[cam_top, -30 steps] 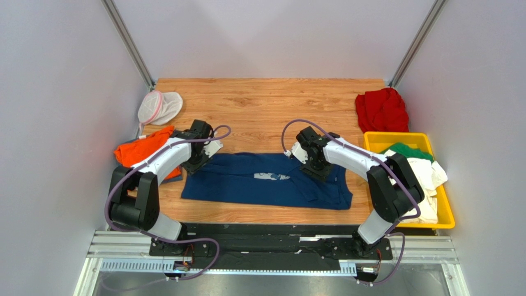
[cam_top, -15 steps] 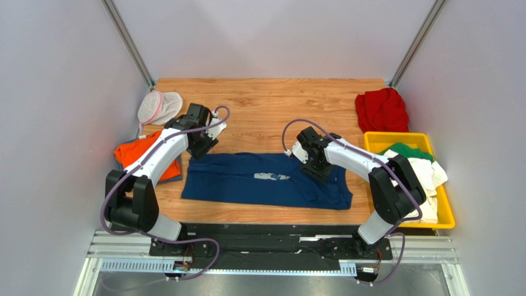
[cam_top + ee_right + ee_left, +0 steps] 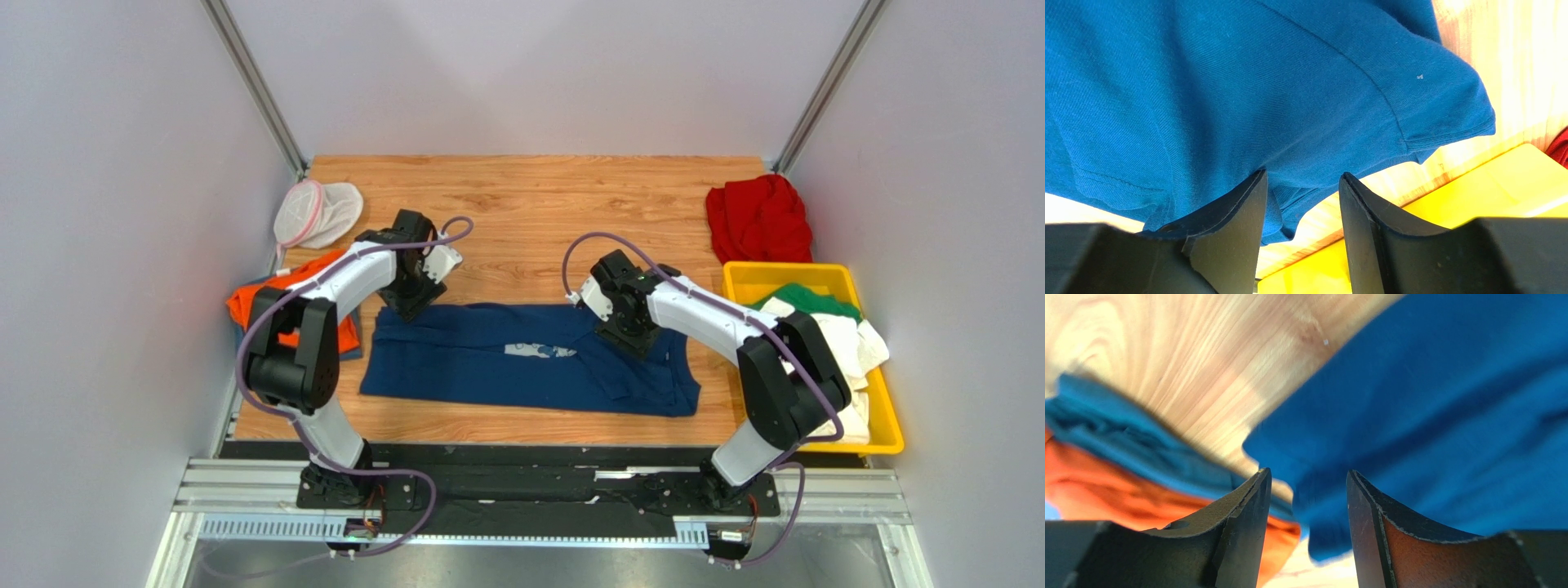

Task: Fold and stack the t-shirts
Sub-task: Fold the tshirt

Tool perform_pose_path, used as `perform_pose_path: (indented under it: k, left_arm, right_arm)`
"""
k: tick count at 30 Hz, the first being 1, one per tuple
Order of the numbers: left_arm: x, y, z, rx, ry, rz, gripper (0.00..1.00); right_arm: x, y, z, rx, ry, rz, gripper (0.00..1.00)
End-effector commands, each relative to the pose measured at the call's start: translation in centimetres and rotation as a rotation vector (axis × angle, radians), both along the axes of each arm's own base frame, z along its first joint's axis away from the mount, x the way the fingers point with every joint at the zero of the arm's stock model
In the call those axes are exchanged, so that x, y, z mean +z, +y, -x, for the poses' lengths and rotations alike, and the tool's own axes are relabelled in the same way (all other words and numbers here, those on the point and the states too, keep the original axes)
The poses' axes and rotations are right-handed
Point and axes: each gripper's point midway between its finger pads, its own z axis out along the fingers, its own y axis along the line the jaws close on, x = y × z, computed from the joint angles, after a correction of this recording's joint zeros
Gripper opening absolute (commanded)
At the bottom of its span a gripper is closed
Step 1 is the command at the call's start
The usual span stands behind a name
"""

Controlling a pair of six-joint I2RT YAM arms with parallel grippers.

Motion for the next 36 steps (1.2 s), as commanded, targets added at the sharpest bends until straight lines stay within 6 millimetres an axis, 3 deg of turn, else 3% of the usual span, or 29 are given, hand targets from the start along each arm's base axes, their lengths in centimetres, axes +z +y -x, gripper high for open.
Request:
perform_pose_path:
  k: [1, 6, 14, 20, 26, 36]
  left_arm:
    - [-1.3, 0.0, -2.6, -0.011, -0.030, -0.038, 0.56]
    - [-3.0, 0.9, -3.2, -0.007, -0.009, -0.106, 0.55]
    - [-3.5, 2.5, -5.6, 0.008, -0.032, -0.235, 0.54]
    - [-3.7, 2.4, -7.5, 0.026, -0.053, -0.253, 0.54]
    - [-1.4, 1.5, -7.6, 0.038, -0.097, -0.189, 0.54]
    - [3.3, -0.2, -5.4, 0.023, -0.149, -0.040, 0.57]
  right_arm:
    - [1.1, 0.5, -0.7, -0.018, -0.069, -0.045, 0.51]
    - [1.1, 0.1, -0.7, -0.020, -0.076, -0.036, 0.51]
    - [1.3, 0.2, -1.2, -0.037, -0.092, -0.040, 0.51]
    - [1.3, -0.2, -0.9, -0.042, -0.097, -0.026, 0.51]
    - [1.9, 0.0, -0.7, -0.051, -0.101, -0.053, 0.51]
    - [2.1, 1.6, -0.2, -0.054, -0.055, -0.137, 0.51]
